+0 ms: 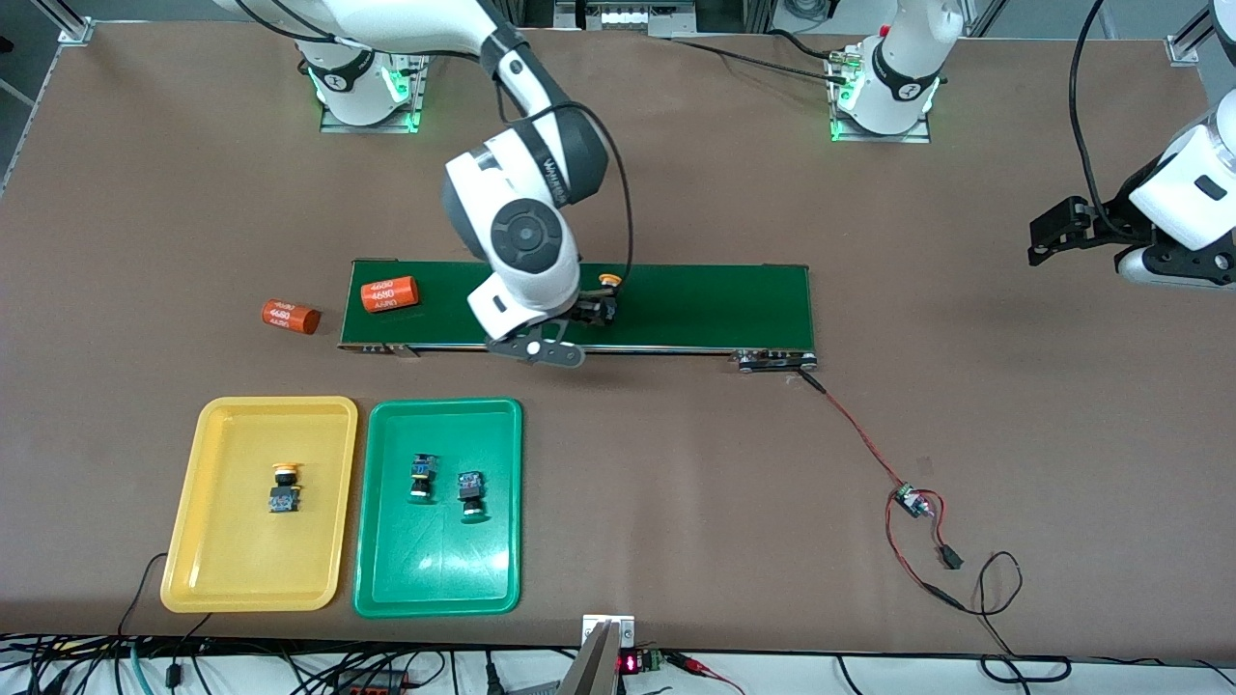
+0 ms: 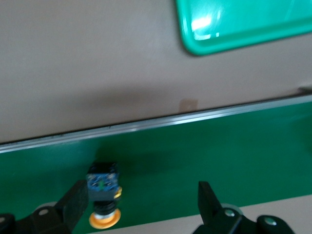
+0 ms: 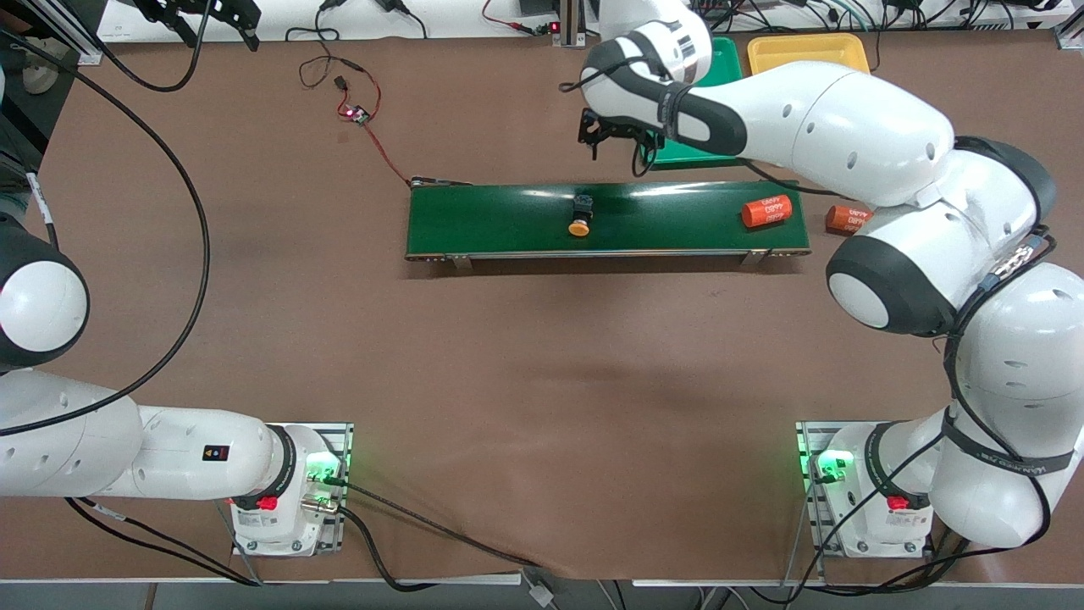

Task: Sort buttons by color to trays
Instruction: 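Return the right gripper to the belt and grasp the second yellow button, then carry the second yellow button with the right gripper to the yellow tray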

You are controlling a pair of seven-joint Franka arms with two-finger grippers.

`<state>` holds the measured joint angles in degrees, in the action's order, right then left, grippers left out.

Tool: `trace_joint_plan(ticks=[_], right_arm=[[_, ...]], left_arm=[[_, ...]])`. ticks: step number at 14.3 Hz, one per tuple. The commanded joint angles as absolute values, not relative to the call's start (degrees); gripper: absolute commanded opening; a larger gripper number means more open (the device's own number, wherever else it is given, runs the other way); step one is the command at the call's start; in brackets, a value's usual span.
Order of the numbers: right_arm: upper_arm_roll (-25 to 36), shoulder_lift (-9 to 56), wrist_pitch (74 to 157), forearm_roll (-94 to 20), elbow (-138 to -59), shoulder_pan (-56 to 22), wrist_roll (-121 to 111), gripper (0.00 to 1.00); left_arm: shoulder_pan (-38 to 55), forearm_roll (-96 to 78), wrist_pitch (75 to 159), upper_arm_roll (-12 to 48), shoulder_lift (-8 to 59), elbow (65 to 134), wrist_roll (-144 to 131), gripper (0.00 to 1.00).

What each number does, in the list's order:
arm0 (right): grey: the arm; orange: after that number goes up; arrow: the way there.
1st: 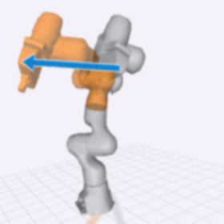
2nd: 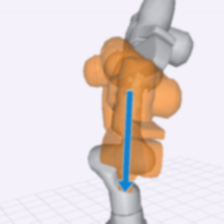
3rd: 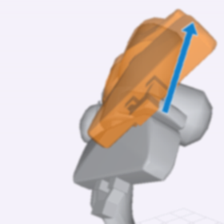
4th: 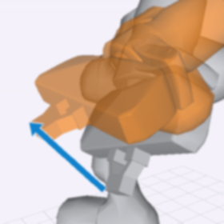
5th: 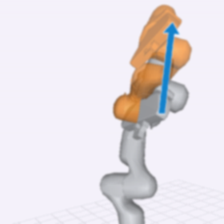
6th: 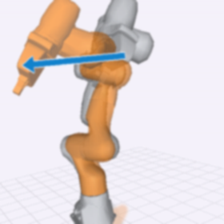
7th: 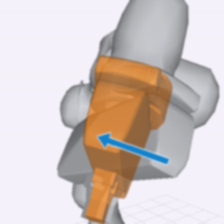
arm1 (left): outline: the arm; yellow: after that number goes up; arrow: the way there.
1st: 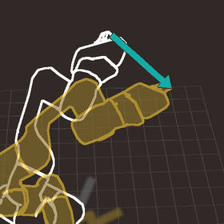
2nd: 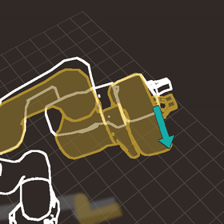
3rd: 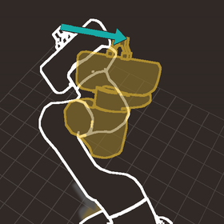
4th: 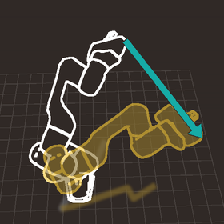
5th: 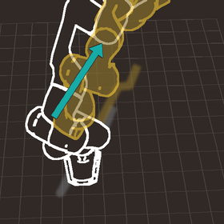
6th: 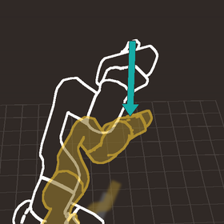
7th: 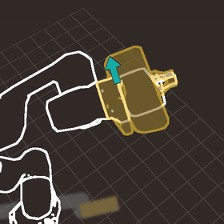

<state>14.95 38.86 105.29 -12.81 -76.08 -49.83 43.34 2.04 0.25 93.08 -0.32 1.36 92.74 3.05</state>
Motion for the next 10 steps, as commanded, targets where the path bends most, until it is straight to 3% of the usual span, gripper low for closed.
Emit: trace_joint_plan(ticks=[1, 5, 7, 8, 10], right_arm=[[15.56, 40.16, 107.31, -14.33, -76.55, -52.02, 45.79, 1.0], [15.56, 43.76, 111.17, -14.33, -76.9, -54.66, 45.88, 1.0], [15.56, 44.03, 113.28, -14.33, -79.0, -54.75, 45.88, 0.92], [15.56, 44.03, 113.38, -14.33, -79.54, -54.76, 45.88, 0.82], [15.56, 43.95, 113.29, -14.24, -80.33, -55.02, 48.06, 0.41]], left_arm=[[2.11, 0.88, 92.02, -0.26, 2.11, 91.05, 2.81, 1.0], [2.11, 0.88, 92.02, -0.18, 2.11, 91.05, 2.81, 1.0], [2.2, 0.88, 92.02, -0.18, 2.11, 91.05, 2.73, 1.0], [2.2, 0.88, 92.02, -0.18, 2.11, 91.05, 2.72, 1.0], [2.2, 0.88, 92.02, -0.18, 2.11, 91.05, 2.72, 1.0]])
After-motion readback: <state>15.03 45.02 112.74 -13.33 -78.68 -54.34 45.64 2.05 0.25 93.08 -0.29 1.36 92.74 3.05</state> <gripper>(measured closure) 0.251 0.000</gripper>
